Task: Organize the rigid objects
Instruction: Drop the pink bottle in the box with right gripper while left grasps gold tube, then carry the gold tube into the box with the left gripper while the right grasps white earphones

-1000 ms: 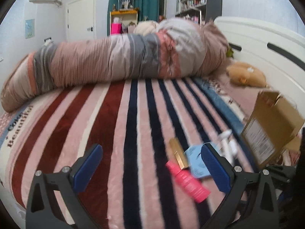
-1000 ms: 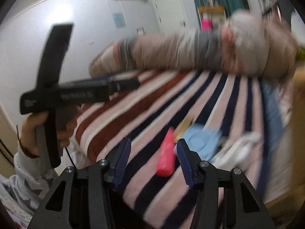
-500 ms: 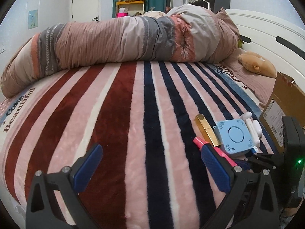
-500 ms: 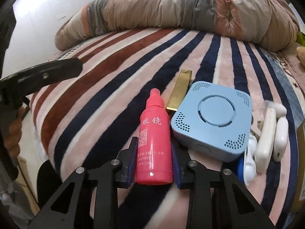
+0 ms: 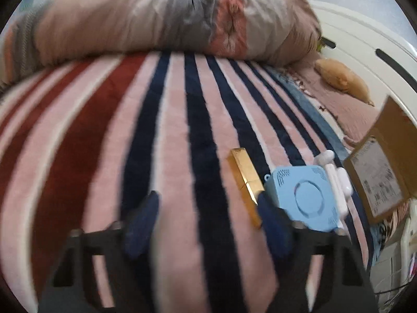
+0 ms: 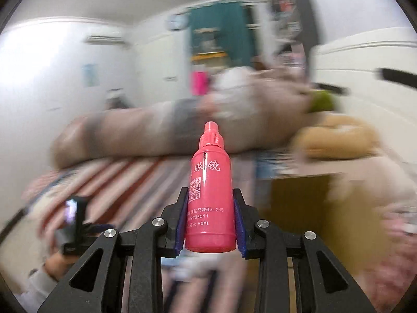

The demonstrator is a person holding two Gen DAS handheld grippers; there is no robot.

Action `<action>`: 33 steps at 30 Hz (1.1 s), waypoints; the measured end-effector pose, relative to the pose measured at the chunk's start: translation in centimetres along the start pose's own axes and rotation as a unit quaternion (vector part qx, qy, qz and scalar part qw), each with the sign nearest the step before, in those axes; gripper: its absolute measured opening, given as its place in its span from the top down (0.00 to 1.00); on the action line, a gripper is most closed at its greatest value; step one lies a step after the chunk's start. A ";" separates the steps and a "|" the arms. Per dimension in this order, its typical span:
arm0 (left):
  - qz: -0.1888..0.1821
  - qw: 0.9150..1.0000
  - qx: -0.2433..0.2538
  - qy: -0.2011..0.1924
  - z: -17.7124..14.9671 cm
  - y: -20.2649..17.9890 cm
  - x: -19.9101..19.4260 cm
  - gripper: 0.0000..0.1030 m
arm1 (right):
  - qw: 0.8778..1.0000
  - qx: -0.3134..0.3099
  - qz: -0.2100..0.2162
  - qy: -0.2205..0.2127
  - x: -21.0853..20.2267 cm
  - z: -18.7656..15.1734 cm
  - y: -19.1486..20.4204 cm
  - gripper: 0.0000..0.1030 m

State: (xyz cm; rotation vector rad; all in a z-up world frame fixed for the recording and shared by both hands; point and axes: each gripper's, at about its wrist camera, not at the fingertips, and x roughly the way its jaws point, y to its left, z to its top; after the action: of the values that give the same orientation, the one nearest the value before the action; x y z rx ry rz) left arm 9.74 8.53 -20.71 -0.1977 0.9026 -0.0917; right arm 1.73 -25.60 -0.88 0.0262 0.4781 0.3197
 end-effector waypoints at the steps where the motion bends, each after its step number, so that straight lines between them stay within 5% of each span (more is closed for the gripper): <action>1: 0.005 1.000 0.000 0.002 0.2 -0.3 0.9 0.41 | 0.999 0.007 -0.044 0.008 -0.4 -0.1 -2.1 0.74; 6: -0.020 1.000 0.019 0.009 1.2 -2.4 2.3 0.44 | 0.989 0.024 -0.116 0.087 1.0 -1.9 -7.8 0.74; 10: 0.013 0.999 0.046 0.011 1.3 -3.9 2.7 0.48 | 0.983 0.018 -0.131 0.125 1.7 -3.0 -9.3 0.73; 13: 0.013 0.999 0.035 0.016 1.2 -3.7 2.9 0.66 | 0.982 0.017 -0.138 0.130 2.2 -3.2 -9.1 0.61; 14: 0.011 0.998 0.049 0.022 1.0 -4.0 3.1 0.75 | 0.984 0.021 -0.127 0.124 2.2 -3.2 -9.2 0.54; 17: 0.027 0.995 0.093 0.026 0.4 -4.3 2.5 0.76 | 0.987 0.028 -0.104 0.115 2.6 -3.3 -8.8 0.53; 28: 0.061 0.995 0.074 0.009 0.3 -3.6 2.9 0.85 | 0.995 0.023 -0.054 0.083 2.3 -2.7 -6.1 0.53; 33: 0.054 0.996 0.069 -0.008 1.5 -2.2 -0.6 0.85 | 0.997 -0.026 0.042 0.052 1.0 -1.6 -1.5 0.53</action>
State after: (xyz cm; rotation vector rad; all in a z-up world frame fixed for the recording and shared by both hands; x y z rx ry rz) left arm 10.57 6.69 -18.90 -0.0199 0.8866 -0.0512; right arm 2.34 -26.79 -2.88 -0.0203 0.5735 0.4181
